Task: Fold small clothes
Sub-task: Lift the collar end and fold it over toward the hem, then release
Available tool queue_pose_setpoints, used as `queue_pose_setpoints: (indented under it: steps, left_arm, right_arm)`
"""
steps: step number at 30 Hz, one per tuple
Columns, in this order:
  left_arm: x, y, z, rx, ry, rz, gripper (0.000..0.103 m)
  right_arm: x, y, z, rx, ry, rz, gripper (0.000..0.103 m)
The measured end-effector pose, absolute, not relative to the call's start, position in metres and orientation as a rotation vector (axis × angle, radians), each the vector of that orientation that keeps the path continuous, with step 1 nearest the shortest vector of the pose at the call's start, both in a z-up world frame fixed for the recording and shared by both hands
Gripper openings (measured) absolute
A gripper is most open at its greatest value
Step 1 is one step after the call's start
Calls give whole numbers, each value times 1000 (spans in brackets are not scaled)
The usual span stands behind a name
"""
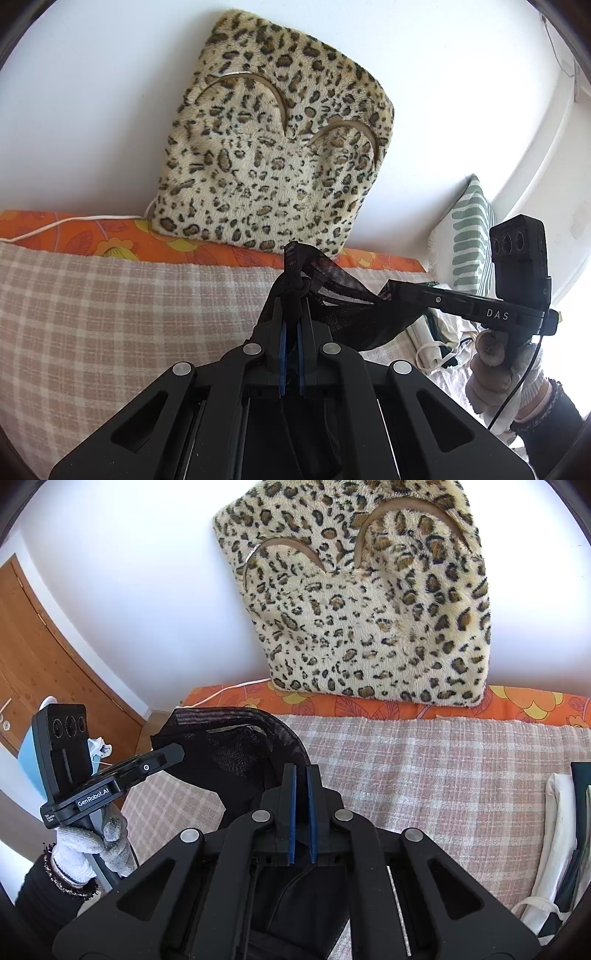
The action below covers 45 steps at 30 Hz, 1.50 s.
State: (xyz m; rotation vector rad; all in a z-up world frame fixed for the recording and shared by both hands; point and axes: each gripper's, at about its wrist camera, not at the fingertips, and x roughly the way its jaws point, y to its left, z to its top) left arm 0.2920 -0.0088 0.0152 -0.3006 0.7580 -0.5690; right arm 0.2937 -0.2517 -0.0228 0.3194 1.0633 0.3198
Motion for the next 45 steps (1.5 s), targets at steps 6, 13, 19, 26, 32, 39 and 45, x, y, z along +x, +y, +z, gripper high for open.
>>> queue_pose_setpoints:
  steps: [6, 13, 19, 26, 32, 39, 45]
  left_arm:
    - [254, -4, 17, -308, 764, -576, 3]
    - [204, -1, 9, -284, 774, -591, 3]
    - [165, 4, -10, -286, 806, -606, 3]
    - [131, 8, -35, -249, 832, -615, 3]
    - [112, 15, -58, -220, 854, -600, 3]
    - [104, 23, -80, -195, 897, -577, 3]
    - [95, 26, -86, -133, 921, -573, 3]
  right_arm:
    - [257, -242, -11, 304, 1066, 325, 6]
    - [213, -229, -1, 289, 1074, 330, 6]
    - [174, -210, -3, 257, 1088, 340, 6]
    - [132, -197, -19, 236, 1109, 331, 6]
    - [97, -196, -36, 239, 1120, 322, 6]
    - [68, -201, -53, 202, 1119, 299, 6]
    - [51, -208, -62, 228, 1113, 319, 7]
